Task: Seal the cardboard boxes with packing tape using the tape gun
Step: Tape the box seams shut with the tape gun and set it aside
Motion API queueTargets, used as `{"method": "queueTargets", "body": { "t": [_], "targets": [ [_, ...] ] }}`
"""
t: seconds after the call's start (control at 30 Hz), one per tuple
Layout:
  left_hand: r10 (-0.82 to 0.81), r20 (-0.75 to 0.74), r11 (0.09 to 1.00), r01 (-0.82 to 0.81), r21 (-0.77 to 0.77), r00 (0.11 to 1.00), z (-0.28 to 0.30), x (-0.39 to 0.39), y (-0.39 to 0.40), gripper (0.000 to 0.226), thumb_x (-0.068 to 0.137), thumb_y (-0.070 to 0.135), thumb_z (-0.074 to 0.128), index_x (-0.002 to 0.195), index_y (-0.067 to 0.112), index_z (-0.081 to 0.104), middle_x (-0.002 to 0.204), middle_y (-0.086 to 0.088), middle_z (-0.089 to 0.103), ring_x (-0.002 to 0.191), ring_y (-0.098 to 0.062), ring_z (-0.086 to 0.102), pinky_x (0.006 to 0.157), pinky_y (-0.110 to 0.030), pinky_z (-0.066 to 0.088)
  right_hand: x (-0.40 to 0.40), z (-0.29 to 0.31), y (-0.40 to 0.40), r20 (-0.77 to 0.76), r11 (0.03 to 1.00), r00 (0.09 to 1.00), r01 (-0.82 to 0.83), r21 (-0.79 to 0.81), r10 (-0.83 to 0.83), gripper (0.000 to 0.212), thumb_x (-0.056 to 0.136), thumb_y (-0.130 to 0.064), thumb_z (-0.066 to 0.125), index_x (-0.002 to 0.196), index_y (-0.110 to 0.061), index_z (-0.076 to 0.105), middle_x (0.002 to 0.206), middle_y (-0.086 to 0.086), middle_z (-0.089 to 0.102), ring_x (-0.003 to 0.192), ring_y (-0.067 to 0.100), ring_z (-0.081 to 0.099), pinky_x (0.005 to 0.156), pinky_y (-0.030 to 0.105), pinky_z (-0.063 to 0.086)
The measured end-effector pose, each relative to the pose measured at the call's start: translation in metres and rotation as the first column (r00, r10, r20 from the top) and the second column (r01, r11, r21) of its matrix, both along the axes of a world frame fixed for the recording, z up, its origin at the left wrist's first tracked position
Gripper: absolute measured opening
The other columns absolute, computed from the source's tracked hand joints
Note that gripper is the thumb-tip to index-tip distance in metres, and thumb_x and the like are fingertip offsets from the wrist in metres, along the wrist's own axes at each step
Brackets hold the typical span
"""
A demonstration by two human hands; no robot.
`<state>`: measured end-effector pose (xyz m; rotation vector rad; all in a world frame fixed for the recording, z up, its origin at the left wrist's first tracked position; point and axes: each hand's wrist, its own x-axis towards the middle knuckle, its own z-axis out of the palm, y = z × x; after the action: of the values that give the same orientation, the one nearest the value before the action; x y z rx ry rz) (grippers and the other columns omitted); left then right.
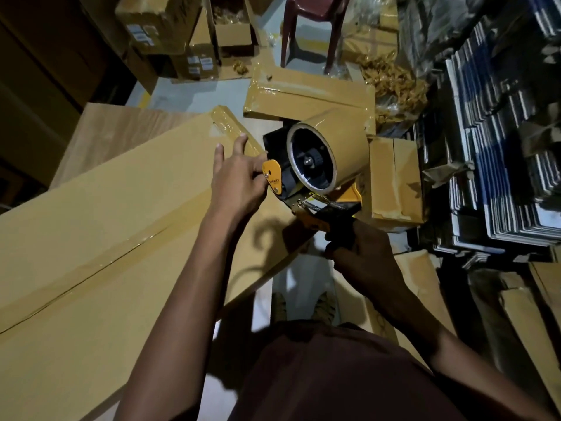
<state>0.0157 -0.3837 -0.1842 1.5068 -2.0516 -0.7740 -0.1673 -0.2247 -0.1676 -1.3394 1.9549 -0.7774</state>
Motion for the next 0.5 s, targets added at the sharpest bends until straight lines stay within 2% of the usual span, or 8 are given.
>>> {"method": "queueTargets", "body": {
  "t": [0.07, 0.13, 0.17, 0.23, 0.33, 0.4, 0.43, 0.5],
  "targets": [
    [-0.010, 0.027, 1.000, 0.010, 0.002, 1.000, 0.001, -0.003, 0.002, 0.036, 0.084, 0.006, 0.058, 0.052, 0.023, 0.052, 0.131, -0.014, 0.066, 0.153, -0.021, 0.024, 0.126, -0.048, -0.003, -0.007, -0.002, 0.014, -0.035, 1.000, 0.999, 0.016, 0.015, -0.016, 0.020, 0.074, -0.021, 0.065, 0.082, -0.004, 0.067, 0.067, 0.015, 0.064, 0.064, 0.035, 0.063, 0.064, 0.055, 0.053],
    [-0.028, 0.041, 0.999, 0.028, -0.018, 0.999, 0.002, -0.004, 0.004, 0.023, 0.091, 0.014, 0.061, 0.075, 0.024, 0.075, 0.125, -0.003, 0.071, 0.153, -0.023, 0.023, 0.125, -0.053, -0.001, -0.015, -0.005, 0.030, -0.059, 0.998, 0.998, 0.038, 0.042, -0.036, 0.027, 0.068, -0.025, 0.062, 0.080, -0.001, 0.066, 0.069, 0.019, 0.065, 0.062, 0.037, 0.062, 0.063, 0.058, 0.052],
    [-0.035, 0.052, 0.999, 0.037, -0.029, 0.998, 0.002, -0.003, 0.003, 0.020, 0.094, 0.020, 0.062, 0.088, 0.027, 0.079, 0.125, 0.003, 0.072, 0.154, -0.024, 0.022, 0.124, -0.056, 0.000, -0.018, -0.007, 0.036, -0.056, 0.998, 0.998, 0.038, 0.050, -0.035, 0.031, 0.065, -0.026, 0.061, 0.082, 0.000, 0.067, 0.072, 0.021, 0.066, 0.063, 0.039, 0.063, 0.062, 0.059, 0.053],
    [-0.039, 0.083, 0.998, 0.043, -0.055, 0.996, 0.006, -0.004, 0.005, 0.019, 0.097, 0.024, 0.062, 0.103, 0.028, 0.080, 0.130, 0.005, 0.069, 0.154, -0.025, 0.021, 0.123, -0.060, 0.002, -0.022, -0.009, 0.041, -0.020, 0.998, 0.999, 0.042, 0.049, -0.041, 0.036, 0.065, -0.025, 0.061, 0.089, 0.000, 0.069, 0.078, 0.022, 0.069, 0.067, 0.039, 0.065, 0.061, 0.061, 0.053],
    [0.007, 0.207, 0.996, 0.011, -0.085, 0.978, 0.019, -0.013, 0.013, 0.021, 0.098, 0.015, 0.062, 0.114, 0.016, 0.076, 0.144, -0.010, 0.058, 0.152, -0.031, 0.027, 0.123, -0.058, 0.008, -0.023, -0.004, 0.038, 0.019, 1.000, 1.000, -0.002, -0.019, 0.003, 0.025, 0.069, -0.017, 0.065, 0.088, -0.001, 0.070, 0.076, 0.016, 0.070, 0.067, 0.034, 0.066, 0.062, 0.057, 0.054],
    [0.013, 0.249, 0.997, 0.006, -0.074, 0.968, 0.024, -0.020, 0.022, 0.014, 0.095, 0.007, 0.063, 0.103, 0.010, 0.075, 0.147, -0.020, 0.052, 0.145, -0.036, 0.038, 0.122, -0.057, 0.016, -0.025, -0.005, 0.041, 0.015, 0.996, 0.998, -0.059, -0.064, 0.060, 0.011, 0.076, -0.005, 0.070, 0.087, -0.003, 0.070, 0.072, 0.008, 0.067, 0.065, 0.029, 0.066, 0.060, 0.055, 0.054],
    [0.002, 0.214, 0.998, 0.010, -0.056, 0.977, 0.023, -0.022, 0.026, 0.014, 0.091, 0.002, 0.063, 0.088, 0.012, 0.072, 0.146, -0.023, 0.052, 0.140, -0.039, 0.043, 0.120, -0.058, 0.023, -0.026, -0.006, 0.044, 0.024, 0.995, 0.997, -0.071, -0.076, 0.073, 0.009, 0.079, -0.001, 0.071, 0.088, -0.003, 0.070, 0.070, 0.003, 0.065, 0.064, 0.028, 0.065, 0.059, 0.054, 0.054],
    [-0.023, 0.078, 1.000, 0.023, 0.004, 0.997, 0.019, -0.024, 0.038, 0.033, 0.086, -0.005, 0.059, 0.065, 0.021, 0.059, 0.142, -0.026, 0.055, 0.141, -0.040, 0.043, 0.113, -0.061, 0.033, -0.027, -0.009, 0.052, 0.108, 0.995, 0.992, -0.059, -0.081, 0.068, 0.010, 0.079, -0.007, 0.070, 0.088, -0.009, 0.068, 0.065, -0.007, 0.061, 0.061, 0.027, 0.064, 0.056, 0.047, 0.054]
  ]
}}
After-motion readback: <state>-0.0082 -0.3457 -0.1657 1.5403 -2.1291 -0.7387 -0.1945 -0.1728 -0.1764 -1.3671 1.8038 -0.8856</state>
